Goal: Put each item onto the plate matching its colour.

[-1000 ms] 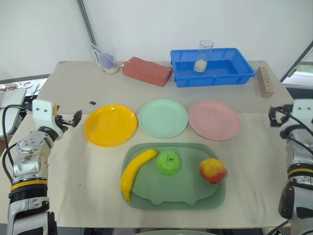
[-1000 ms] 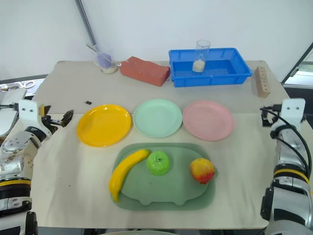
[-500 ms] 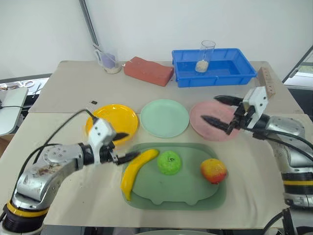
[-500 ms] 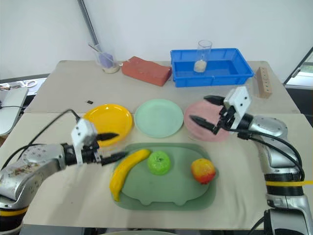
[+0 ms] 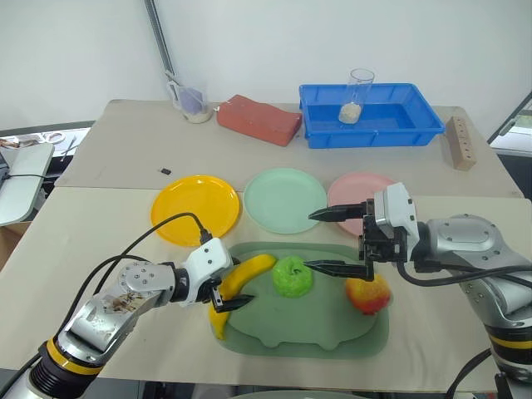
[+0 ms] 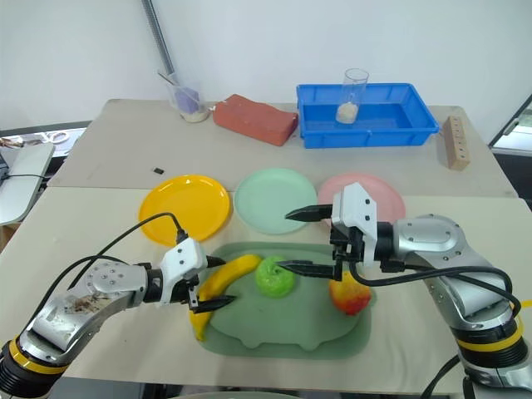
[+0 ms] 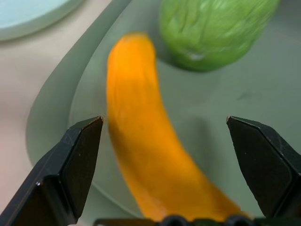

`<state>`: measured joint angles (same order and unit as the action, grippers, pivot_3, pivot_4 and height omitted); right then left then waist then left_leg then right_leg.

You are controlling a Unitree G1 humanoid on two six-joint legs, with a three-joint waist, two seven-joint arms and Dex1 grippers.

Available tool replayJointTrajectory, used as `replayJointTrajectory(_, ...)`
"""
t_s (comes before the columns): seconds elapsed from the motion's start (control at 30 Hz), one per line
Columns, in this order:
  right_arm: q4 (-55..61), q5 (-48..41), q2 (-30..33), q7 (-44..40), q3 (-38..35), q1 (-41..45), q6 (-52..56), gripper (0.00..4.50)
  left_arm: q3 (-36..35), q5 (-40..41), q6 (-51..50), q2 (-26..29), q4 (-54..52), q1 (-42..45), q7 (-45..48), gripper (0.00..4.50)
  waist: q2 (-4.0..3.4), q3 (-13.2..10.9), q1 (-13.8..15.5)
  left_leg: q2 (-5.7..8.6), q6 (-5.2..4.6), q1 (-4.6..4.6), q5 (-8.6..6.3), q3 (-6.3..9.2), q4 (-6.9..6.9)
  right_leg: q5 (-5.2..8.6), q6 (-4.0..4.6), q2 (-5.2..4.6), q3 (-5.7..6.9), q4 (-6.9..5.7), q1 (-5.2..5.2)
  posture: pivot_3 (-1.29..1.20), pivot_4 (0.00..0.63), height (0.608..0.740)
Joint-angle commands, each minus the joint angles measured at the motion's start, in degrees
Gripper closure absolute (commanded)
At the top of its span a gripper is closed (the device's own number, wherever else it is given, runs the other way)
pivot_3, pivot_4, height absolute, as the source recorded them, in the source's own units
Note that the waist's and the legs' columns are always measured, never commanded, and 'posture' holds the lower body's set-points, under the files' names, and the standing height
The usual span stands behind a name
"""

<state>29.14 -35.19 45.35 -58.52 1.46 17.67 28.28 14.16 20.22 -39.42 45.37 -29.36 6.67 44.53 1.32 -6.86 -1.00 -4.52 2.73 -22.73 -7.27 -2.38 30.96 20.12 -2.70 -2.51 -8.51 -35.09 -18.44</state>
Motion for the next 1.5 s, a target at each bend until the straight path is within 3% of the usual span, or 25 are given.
replayJointTrajectory(0.03,0.63,0.04,-0.39,-0.05,-0.92,1.44,-1.23,0.00,-0.08,-2.75,1.66,-0.18,0.69,1.29,-0.75,1.72,0.00,0.00,0.02,0.00,0.00,-0.02,0.00,0.01,0.00,0.00,0.00,0.00,0.01,0.00,-0.01,0.00,0.150,0.740)
replayJointTrajectory(0.13,0.22,0.51,-0.59,-0.46,-0.69,1.60,-1.59,0.00,-0.71,-3.68,1.03,-0.58,1.29,1.58,-1.44,3.11,0.00,0.00,0.07,0.00,0.00,-0.02,0.00,0.01,0.00,0.00,-0.01,0.00,0.02,0.00,0.00,0.00,0.150,0.740)
replayJointTrajectory(0.17,0.11,0.64,-0.63,-0.59,-0.65,1.63,-1.69,0.00,-1.05,-3.62,0.72,-0.84,1.26,1.67,-1.69,3.27,0.00,0.00,0.09,0.00,-0.01,-0.02,0.00,0.02,0.00,-0.01,-0.01,0.00,0.03,0.00,0.00,0.00,0.150,0.740)
replayJointTrajectory(0.37,-1.01,1.03,-2.29,0.09,-0.63,3.05,-1.70,0.00,-9.17,-1.88,-0.27,-4.04,2.09,2.41,-5.79,3.27,-0.03,0.02,0.10,0.00,-0.01,-0.10,0.00,0.11,0.07,-0.03,-0.05,0.02,0.12,-0.03,-0.02,0.00,0.150,0.740)
replayJointTrajectory(0.53,-2.63,0.99,-5.93,4.22,-0.60,6.60,0.56,0.00,-18.86,-0.70,-1.81,-5.68,12.39,9.13,-9.79,3.27,-0.07,0.04,0.09,0.00,-0.01,-0.10,0.01,0.25,0.09,-0.03,-0.06,0.04,0.28,-0.12,-0.01,0.00,0.150,0.740)
replayJointTrajectory(0.67,-3.12,1.52,-9.95,10.48,1.30,11.93,5.19,0.00,-17.58,-5.09,0.94,-5.24,26.04,17.42,-10.97,3.27,-0.34,0.21,0.18,0.04,-0.01,-0.14,0.01,0.36,0.12,-0.04,-0.07,0.07,0.35,-0.15,-0.05,0.00,0.150,0.740)
replayJointTrajectory(0.9,-2.49,3.54,-10.64,10.98,4.64,14.54,6.26,0.00,-14.07,-10.18,8.92,-8.41,41.43,25.34,-10.53,3.27,-0.33,0.29,0.70,0.08,-0.02,-0.56,0.02,0.43,0.13,-0.06,-0.10,0.07,0.44,-0.21,-0.36,0.00,0.150,0.740)
replayJointTrajectory(1.13,-2.74,3.68,-9.36,11.50,3.03,14.64,6.99,0.00,-15.68,-10.21,13.21,-9.40,44.98,28.35,-8.88,0.05,-0.32,0.29,0.68,0.07,-0.03,-0.56,0.07,0.47,0.21,-0.05,-0.10,0.16,0.45,-0.82,-0.67,0.00,0.150,0.740)
replayJointTrajectory(1.3,-2.57,3.12,-5.69,8.68,2.10,11.01,6.76,0.00,-17.46,-5.54,12.06,-5.44,38.70,28.77,0.66,0.05,-0.32,0.29,0.61,0.07,-0.02,-0.61,0.08,0.48,0.22,-0.05,-0.11,0.16,0.45,-0.80,-0.68,0.00,0.150,0.740)
replayJointTrajectory(1.5,-2.20,1.37,0.38,0.48,4.20,6.90,7.92,0.00,-15.39,4.78,15.53,1.94,20.63,21.95,22.79,0.05,-0.46,0.37,0.21,0.06,-0.01,-0.57,0.08,0.47,0.20,-0.04,-0.10,0.15,0.45,-0.74,-0.62,0.00,0.150,0.740)
